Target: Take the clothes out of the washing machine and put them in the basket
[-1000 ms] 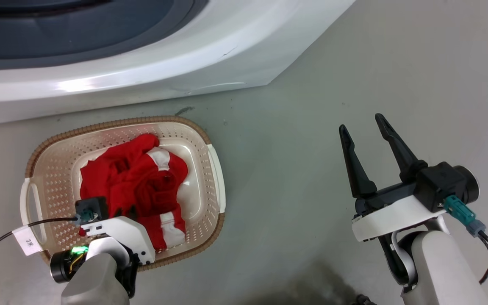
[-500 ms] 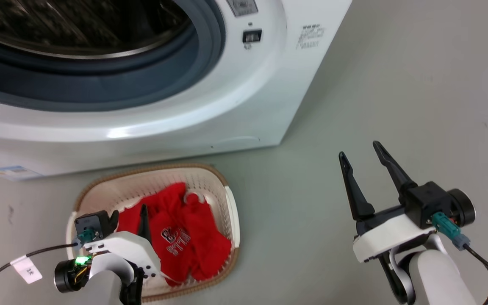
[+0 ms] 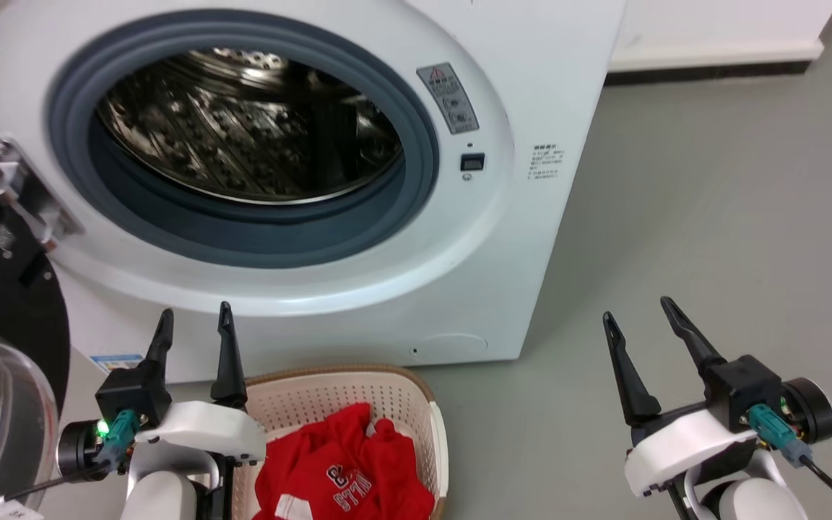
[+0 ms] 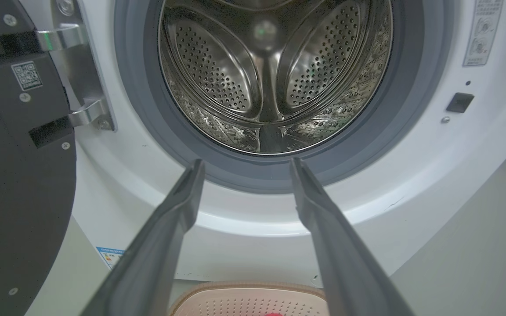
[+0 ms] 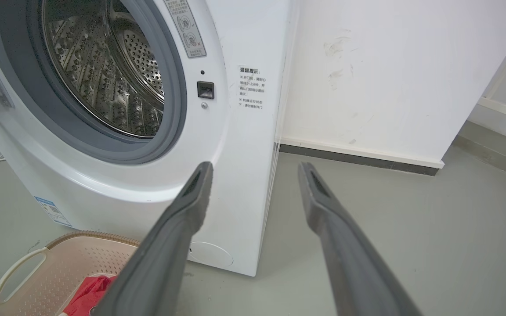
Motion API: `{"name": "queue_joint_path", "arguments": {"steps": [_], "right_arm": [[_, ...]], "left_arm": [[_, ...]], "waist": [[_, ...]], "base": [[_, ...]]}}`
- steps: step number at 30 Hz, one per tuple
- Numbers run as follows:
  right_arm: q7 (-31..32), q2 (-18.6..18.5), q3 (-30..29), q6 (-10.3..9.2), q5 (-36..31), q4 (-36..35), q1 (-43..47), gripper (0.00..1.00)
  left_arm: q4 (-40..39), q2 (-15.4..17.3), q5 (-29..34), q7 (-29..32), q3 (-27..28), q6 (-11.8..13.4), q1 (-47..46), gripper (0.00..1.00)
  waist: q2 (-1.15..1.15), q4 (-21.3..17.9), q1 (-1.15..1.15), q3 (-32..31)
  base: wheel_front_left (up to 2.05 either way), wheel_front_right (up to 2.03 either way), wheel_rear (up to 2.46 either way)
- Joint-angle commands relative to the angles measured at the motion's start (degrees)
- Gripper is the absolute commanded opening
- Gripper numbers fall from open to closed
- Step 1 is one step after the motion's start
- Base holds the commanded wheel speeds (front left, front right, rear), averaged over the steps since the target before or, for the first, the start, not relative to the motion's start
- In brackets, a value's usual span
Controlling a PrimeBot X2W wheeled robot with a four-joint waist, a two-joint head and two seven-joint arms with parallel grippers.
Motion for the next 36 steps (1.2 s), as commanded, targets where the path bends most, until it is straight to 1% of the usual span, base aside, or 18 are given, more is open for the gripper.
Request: {"name": "queue_joint_path", "arguments": {"steps": [1,7,12,18,19,23,36], "right_arm": [[0.24,0.03,-0.2,-0.04,-0.09,-0.5,0.83,1.0],[1.37,0.03,-1.18,-0.04,-0.27,-1.5,3.5,1.0],[2.09,0.03,-0.88,-0.03,0.19,-2.2,5.4,1.0],[2.4,0.03,-0.77,-0.04,0.54,-2.61,6.73,1.0],[2.53,0.03,-0.92,-0.03,0.58,-2.8,6.84,1.0],[2.66,0.03,-0.75,-0.04,0.68,-2.97,7.14,1.0],[2.57,0.03,-0.74,-0.04,1.08,-2.88,7.45,1.0]], "left_arm": [[-1.4,-0.06,0.83,-0.14,-0.24,-0.16,0.9,1.0],[-8.87,-0.43,2.79,-0.14,-1.92,0.39,6.15,1.0],[-11.61,-0.59,3.23,-0.14,-2.93,1.3,10.51,1.0],[-12.9,-0.27,4.55,-0.14,-4.06,2.06,13.34,1.0],[-13.01,0.3,5.32,0.17,-4.7,2.22,13.89,1.0],[-13.51,0.75,5.96,0.59,-5.23,2.33,13.84,1.0],[-13.99,1.13,4.75,0.67,-5.46,2.78,13.79,1.0]], "waist": [[0.0,0.67,0.01,-2.03],[0.0,0.62,0.01,-5.29],[0.0,0.66,0.01,-6.96],[0.0,1.24,0.01,-7.86],[0.0,1.51,0.01,-8.1],[0.0,1.58,0.01,-8.28],[0.0,1.69,0.01,-8.12]], "base": [[0.0,0.0,0.0],[0.0,0.0,0.0],[0.0,0.0,0.0],[0.0,0.0,0.0],[0.0,0.0,0.0],[0.0,0.0,0.0],[0.0,0.0,0.0]]}}
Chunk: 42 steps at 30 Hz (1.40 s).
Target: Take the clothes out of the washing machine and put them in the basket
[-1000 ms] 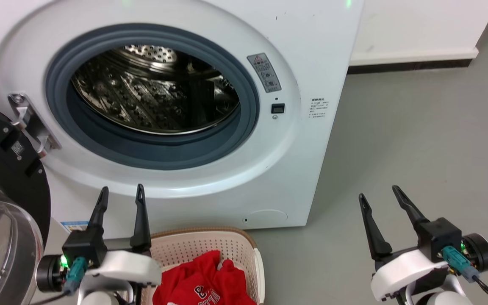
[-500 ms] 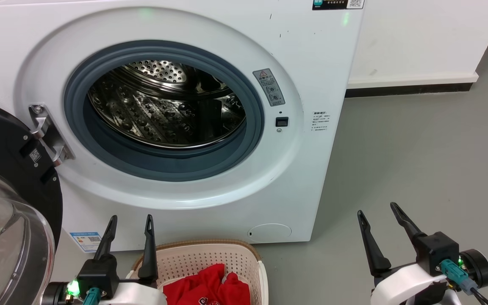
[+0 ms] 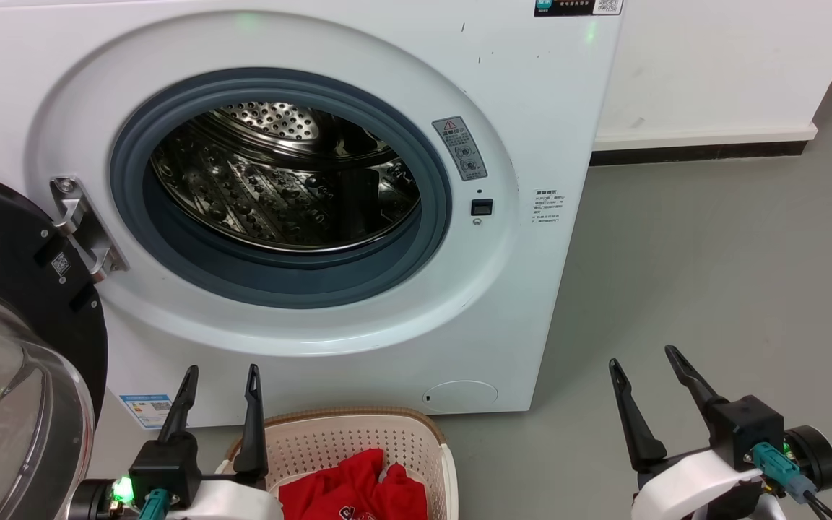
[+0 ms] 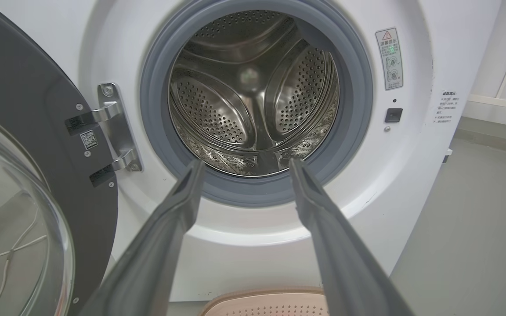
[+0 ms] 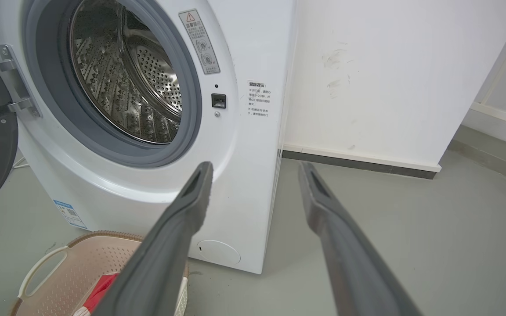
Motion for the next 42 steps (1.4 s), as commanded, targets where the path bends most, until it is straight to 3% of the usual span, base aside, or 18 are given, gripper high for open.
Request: {"name": "queue_joint_path", "arguments": {"steps": [1,2,5,23,42], "right_arm": [[-0.08,0.04,0.04,-0.04,0.11,-0.04,0.71,1.0],[-0.04,0.0,0.01,0.0,0.06,0.01,0.03,0.0],[-0.18,0.0,0.29,0.0,1.18,0.71,0.63,0.0],[1.27,-1.37,-1.01,-0.01,24.51,3.31,-1.73,0.0],[2.72,-2.0,-2.39,-0.01,42.52,5.23,-3.36,0.0]], "left_arm": [[-0.35,0.18,-0.44,-0.14,-0.15,0.01,0.34,1.0],[-0.04,0.06,-0.34,-0.01,-0.04,-0.04,0.0,0.0],[1.45,-0.1,-1.48,0.58,0.4,-0.17,-0.14,0.0],[3.04,-0.49,-22.14,5.34,2.29,-2.26,-2.21,0.0],[4.43,-0.79,-38.71,9.14,3.89,-4.0,-4.05,0.0]], "waist": [[0.0,0.0,0.0,0.0],[0.0,0.0,0.0,0.0],[0.0,0.03,0.01,0.03],[0.0,0.58,0.01,0.29],[0.0,1.11,0.0,0.56]], "base": [[0.0,0.0,0.0],[0.0,0.0,0.0],[0.0,0.0,0.0],[0.0,0.0,0.0],[0.0,0.0,0.0]]}}
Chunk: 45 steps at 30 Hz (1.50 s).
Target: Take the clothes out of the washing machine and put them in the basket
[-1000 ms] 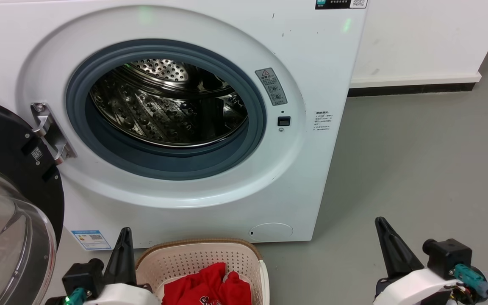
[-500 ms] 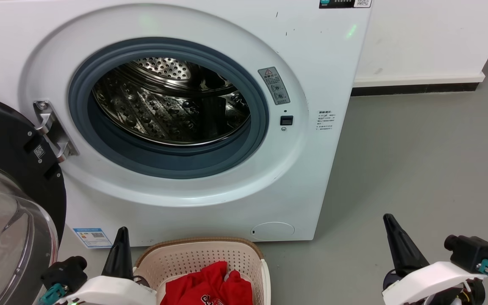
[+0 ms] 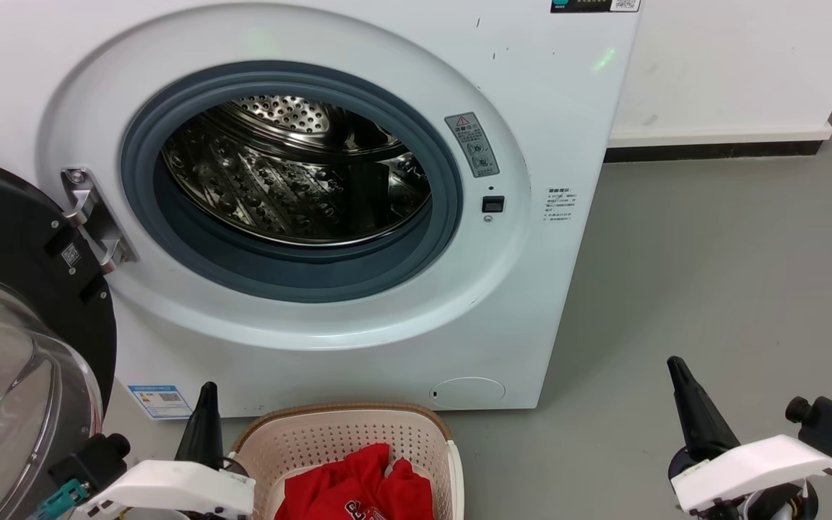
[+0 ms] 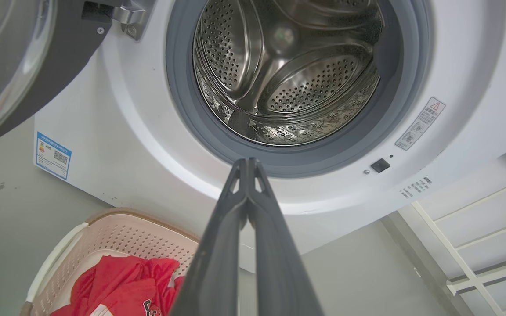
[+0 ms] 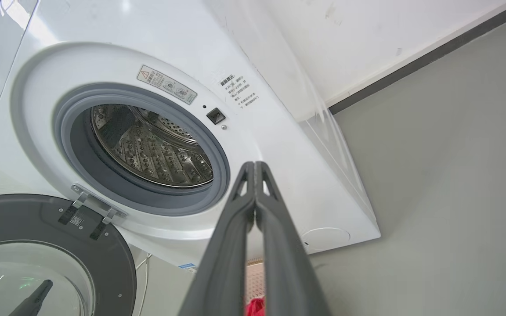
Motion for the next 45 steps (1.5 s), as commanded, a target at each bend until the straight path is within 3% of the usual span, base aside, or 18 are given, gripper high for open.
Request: {"name": "queue_joint_path", "arguments": {"steps": [1,45], "right_arm": [[0.1,-0.43,-0.26,0.0,1.96,-0.38,-1.88,0.0],[3.68,-0.62,-3.97,0.0,33.01,3.22,-4.57,0.0]], "left_arm": [[-0.48,0.15,-1.62,0.28,0.37,-0.43,-1.79,0.0],[2.23,-0.45,-31.08,7.26,3.39,-3.49,-4.97,0.0]], "waist": [[0.0,0.03,0.0,0.02],[0.0,1.34,0.0,0.67]], "base": [[0.0,0.0,0.0],[0.0,0.0,0.0]]}}
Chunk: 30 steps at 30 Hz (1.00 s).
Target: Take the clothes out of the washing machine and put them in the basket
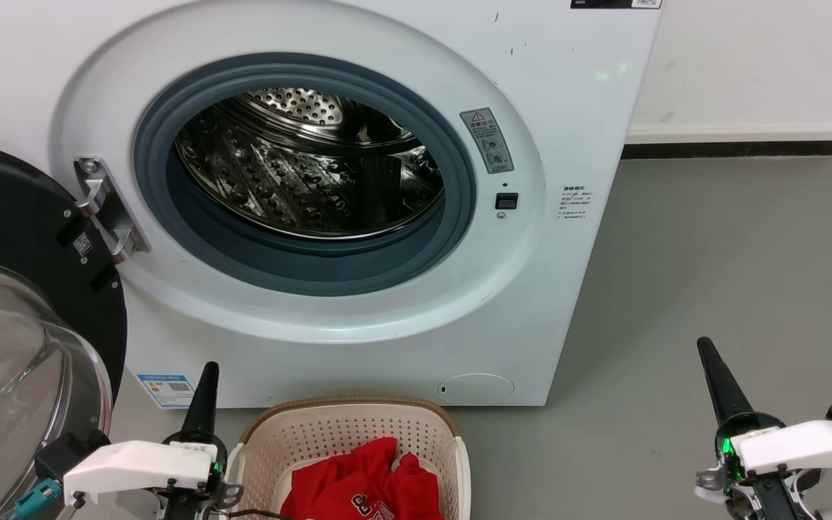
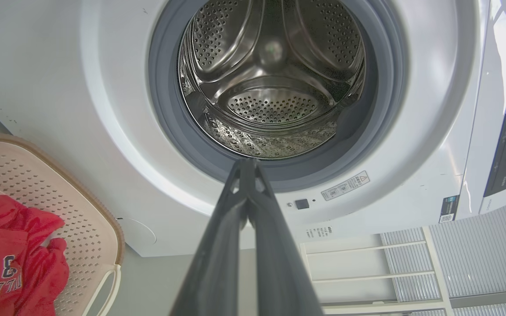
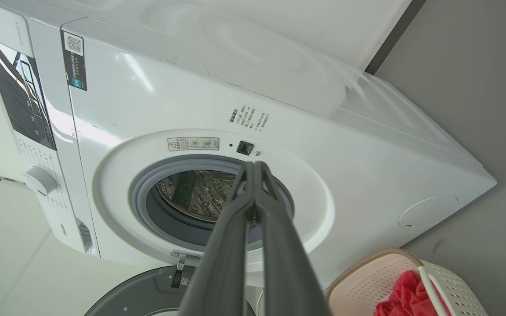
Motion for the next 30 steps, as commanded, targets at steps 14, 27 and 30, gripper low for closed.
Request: {"name": "queue_joint_path", "arguments": {"steps": [14,27,30], "right_arm": [[1.19,-0.11,-1.32,0.01,8.48,0.82,-1.87,0.0],[2.15,0.08,-2.31,0.0,14.59,1.59,-2.47,0.0],[2.3,0.11,-2.46,0.0,15.51,1.72,-2.59,0.0]], "left_arm": [[0.49,-0.12,-8.09,1.93,1.0,-1.05,-2.01,0.0],[1.11,-0.25,-14.17,3.39,1.62,-1.72,-2.53,0.0],[1.17,-0.27,-15.0,3.58,1.71,-1.82,-2.65,0.0]], "waist": [[0.0,0.43,0.0,0.22],[0.0,0.82,0.0,0.41],[0.0,0.88,0.0,0.44]], "base": [[0.0,0.0,0.0],[0.0,0.0,0.0],[0.0,0.0,0.0]]}}
